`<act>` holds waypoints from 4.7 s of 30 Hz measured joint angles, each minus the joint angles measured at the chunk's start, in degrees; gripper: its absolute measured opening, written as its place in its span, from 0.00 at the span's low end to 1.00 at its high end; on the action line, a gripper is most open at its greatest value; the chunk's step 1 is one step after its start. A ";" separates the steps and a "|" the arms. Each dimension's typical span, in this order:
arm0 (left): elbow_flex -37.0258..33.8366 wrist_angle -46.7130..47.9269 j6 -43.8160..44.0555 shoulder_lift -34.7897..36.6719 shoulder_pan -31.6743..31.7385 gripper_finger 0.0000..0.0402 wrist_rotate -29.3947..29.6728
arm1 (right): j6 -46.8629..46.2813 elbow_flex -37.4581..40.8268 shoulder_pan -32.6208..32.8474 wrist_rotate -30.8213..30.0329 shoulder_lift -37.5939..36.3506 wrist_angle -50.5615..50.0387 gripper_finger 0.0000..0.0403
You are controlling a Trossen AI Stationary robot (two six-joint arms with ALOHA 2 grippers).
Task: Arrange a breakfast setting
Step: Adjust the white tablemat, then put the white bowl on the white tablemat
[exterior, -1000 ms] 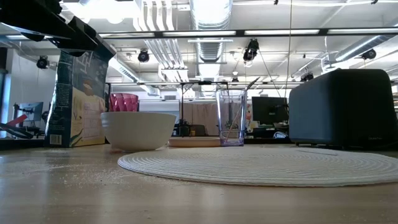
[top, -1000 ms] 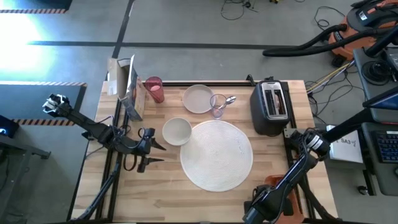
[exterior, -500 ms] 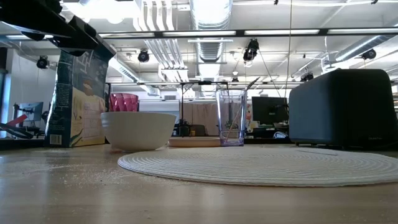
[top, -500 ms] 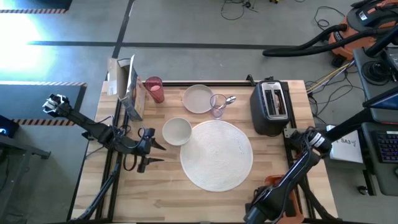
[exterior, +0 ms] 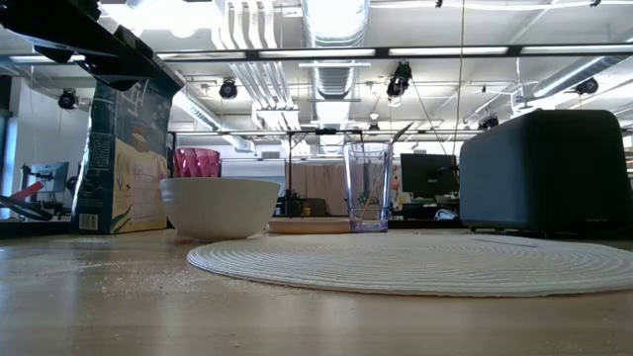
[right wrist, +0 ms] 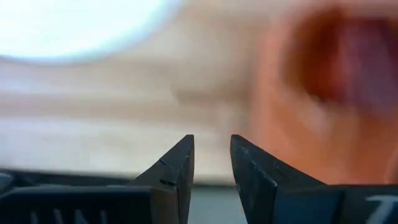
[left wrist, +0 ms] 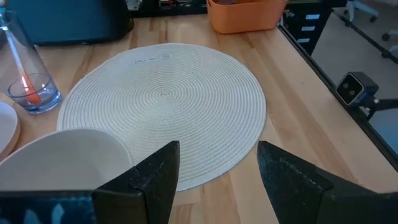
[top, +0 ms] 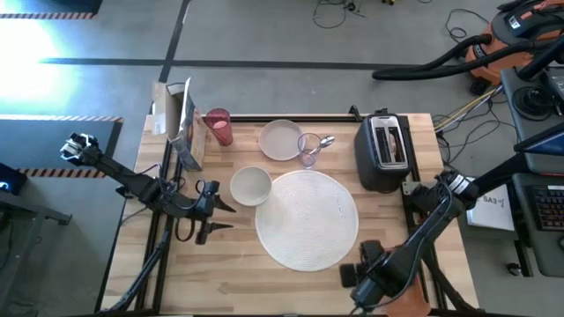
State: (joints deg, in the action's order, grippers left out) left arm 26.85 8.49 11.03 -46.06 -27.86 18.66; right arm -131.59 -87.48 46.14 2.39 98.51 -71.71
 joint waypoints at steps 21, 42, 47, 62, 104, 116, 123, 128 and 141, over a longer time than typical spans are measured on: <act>0.00 -1.70 8.61 -0.13 0.00 0.50 2.25 | 46.79 4.56 -17.70 -18.94 2.45 -0.87 0.15; 0.00 -2.01 10.33 -0.04 0.00 0.50 4.47 | 58.18 21.06 -24.41 -9.36 2.05 21.49 0.13; 0.00 -1.99 10.54 -0.02 0.00 0.50 4.48 | 58.36 23.15 -25.23 -9.22 2.05 24.88 0.13; 0.00 -1.31 10.84 0.00 0.00 0.50 4.52 | 64.86 24.36 -28.80 -7.73 1.85 32.14 0.13; 0.00 9.59 -4.41 -3.86 7.46 0.50 -6.06 | 80.20 9.93 -31.35 -6.88 0.60 25.10 0.30; 0.00 11.80 -11.49 -7.20 18.76 0.50 -11.73 | 80.24 9.94 -31.35 -6.88 0.60 25.10 0.29; 0.94 11.69 -11.52 -12.48 20.15 0.50 -11.90 | 81.67 9.94 -31.35 -6.90 0.60 25.18 0.27; 2.51 11.69 -11.47 -16.13 20.22 0.50 -11.71 | 81.70 9.97 -31.35 -6.92 0.60 25.25 0.26; 4.31 12.11 -12.00 -21.42 22.27 0.32 -13.23 | 81.70 9.97 -31.29 -7.03 0.60 25.36 0.25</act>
State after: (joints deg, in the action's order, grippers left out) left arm 31.16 20.60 -0.97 -67.48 -5.58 5.43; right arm -49.89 -77.52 14.85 -4.64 99.11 -46.35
